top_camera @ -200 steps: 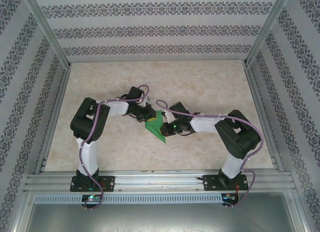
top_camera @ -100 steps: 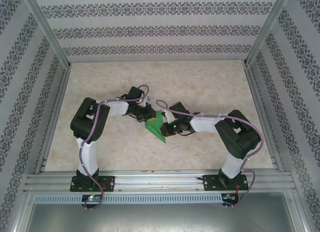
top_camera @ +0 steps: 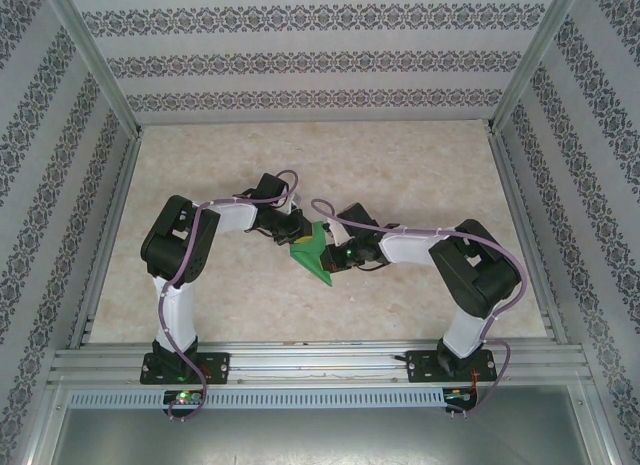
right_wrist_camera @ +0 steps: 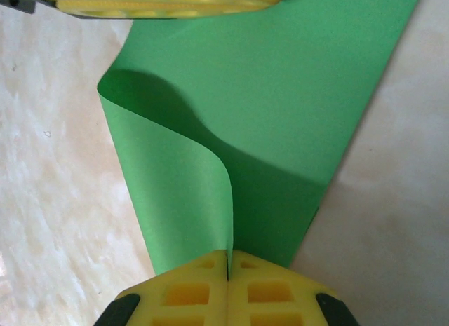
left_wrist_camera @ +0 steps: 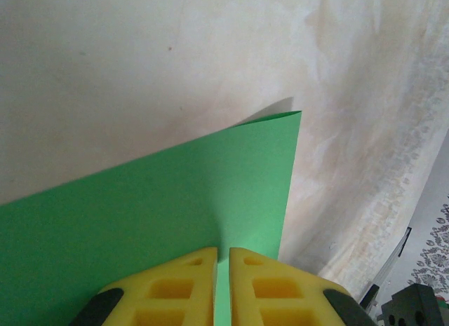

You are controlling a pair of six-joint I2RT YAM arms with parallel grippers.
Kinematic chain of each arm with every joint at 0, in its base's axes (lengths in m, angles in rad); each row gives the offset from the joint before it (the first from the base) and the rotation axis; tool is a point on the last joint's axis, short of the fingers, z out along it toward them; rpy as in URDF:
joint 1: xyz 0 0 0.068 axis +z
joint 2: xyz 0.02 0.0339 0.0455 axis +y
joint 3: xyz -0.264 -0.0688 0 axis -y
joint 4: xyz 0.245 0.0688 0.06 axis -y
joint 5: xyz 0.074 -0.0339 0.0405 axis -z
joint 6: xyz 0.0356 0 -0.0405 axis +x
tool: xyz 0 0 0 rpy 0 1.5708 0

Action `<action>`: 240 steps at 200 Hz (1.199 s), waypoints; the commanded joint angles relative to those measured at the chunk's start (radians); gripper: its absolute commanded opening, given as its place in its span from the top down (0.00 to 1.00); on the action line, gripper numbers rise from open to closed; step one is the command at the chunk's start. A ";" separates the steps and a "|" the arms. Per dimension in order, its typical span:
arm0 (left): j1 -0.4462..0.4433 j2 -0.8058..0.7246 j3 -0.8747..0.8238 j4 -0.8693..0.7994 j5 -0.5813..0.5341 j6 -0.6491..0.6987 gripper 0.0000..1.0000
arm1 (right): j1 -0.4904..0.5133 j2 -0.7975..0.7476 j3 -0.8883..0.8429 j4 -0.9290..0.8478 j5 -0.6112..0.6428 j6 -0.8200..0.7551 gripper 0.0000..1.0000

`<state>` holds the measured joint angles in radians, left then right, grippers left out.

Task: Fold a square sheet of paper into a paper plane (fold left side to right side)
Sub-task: Third fold the triangle at the center of the table.

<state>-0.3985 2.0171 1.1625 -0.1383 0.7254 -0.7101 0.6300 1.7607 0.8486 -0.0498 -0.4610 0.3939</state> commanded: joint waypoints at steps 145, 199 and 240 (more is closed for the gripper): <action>0.037 -0.209 0.021 -0.114 -0.067 0.101 0.76 | 0.004 0.064 -0.010 -0.066 -0.006 -0.020 1.00; 0.020 -0.423 -0.283 0.122 0.011 0.014 0.86 | 0.004 0.070 -0.005 -0.079 -0.018 -0.018 1.00; -0.039 -0.443 -0.397 0.284 0.030 -0.081 0.86 | 0.005 0.072 -0.010 -0.080 -0.015 -0.020 1.00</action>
<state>-0.4030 1.5856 0.7952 -0.0128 0.7250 -0.7189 0.6304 1.7855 0.8619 -0.0525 -0.4885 0.3870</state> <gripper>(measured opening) 0.139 0.057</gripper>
